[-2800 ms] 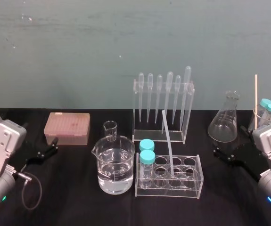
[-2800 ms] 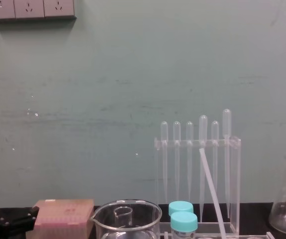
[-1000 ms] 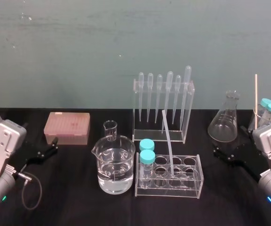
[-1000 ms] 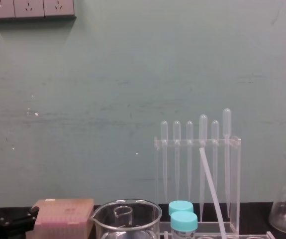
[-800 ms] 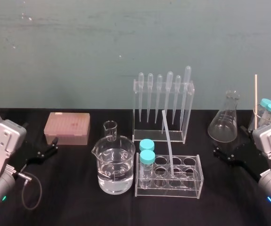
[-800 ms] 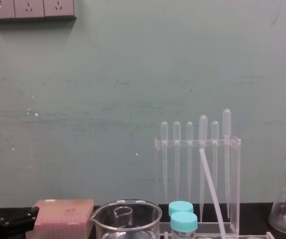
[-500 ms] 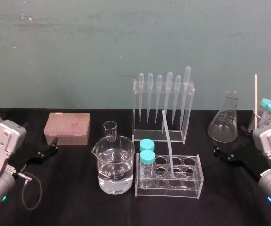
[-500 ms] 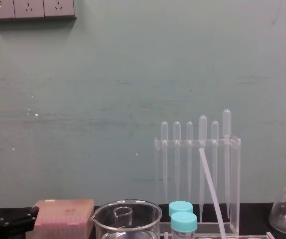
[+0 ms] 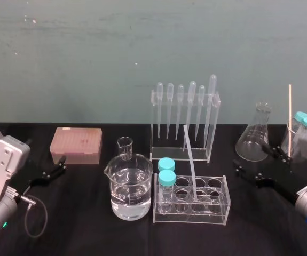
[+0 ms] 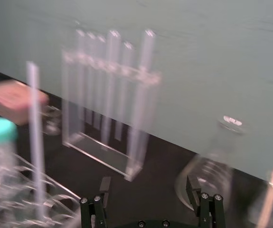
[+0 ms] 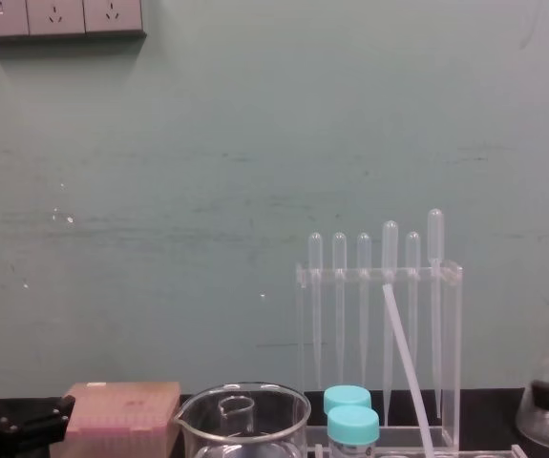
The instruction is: Pick up the stirring rod with one hand, then place it down.
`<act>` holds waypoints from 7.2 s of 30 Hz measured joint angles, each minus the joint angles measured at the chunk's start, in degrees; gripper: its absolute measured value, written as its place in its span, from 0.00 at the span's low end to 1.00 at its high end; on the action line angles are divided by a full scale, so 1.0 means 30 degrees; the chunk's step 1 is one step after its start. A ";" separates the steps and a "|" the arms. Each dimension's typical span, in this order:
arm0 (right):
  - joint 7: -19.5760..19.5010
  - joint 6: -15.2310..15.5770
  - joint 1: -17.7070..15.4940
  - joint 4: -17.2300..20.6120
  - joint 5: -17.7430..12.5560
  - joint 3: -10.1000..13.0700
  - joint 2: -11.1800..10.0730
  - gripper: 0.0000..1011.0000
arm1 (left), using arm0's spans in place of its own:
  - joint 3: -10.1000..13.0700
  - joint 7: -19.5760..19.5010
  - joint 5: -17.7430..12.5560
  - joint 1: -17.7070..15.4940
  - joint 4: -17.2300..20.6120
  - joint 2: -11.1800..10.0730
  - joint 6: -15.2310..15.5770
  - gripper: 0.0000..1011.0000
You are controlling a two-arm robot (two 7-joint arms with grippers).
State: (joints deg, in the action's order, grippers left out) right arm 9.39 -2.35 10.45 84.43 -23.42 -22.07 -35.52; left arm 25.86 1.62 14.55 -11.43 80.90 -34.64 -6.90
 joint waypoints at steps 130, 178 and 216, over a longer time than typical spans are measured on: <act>0.6212 -0.0127 0.3004 0.2477 -0.3139 0.2524 0.2059 0.07 | -0.0001 -0.0001 0.0001 0.0000 0.0000 0.0000 -0.0001 0.99; 0.5757 0.0603 0.2572 0.2513 -0.3730 0.2398 0.1856 0.07 | 0.0000 0.0000 0.0001 0.0000 0.0000 0.0001 0.0000 0.99; 0.6006 0.0639 0.2909 0.1964 -0.3938 0.1993 0.1927 0.07 | 0.0000 0.0000 0.0001 0.0001 0.0000 -0.0001 -0.0001 0.99</act>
State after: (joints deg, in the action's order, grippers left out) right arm 27.41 -0.43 19.18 90.32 -35.23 -16.10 -29.73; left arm 25.86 1.62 14.55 -11.43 80.90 -34.65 -6.91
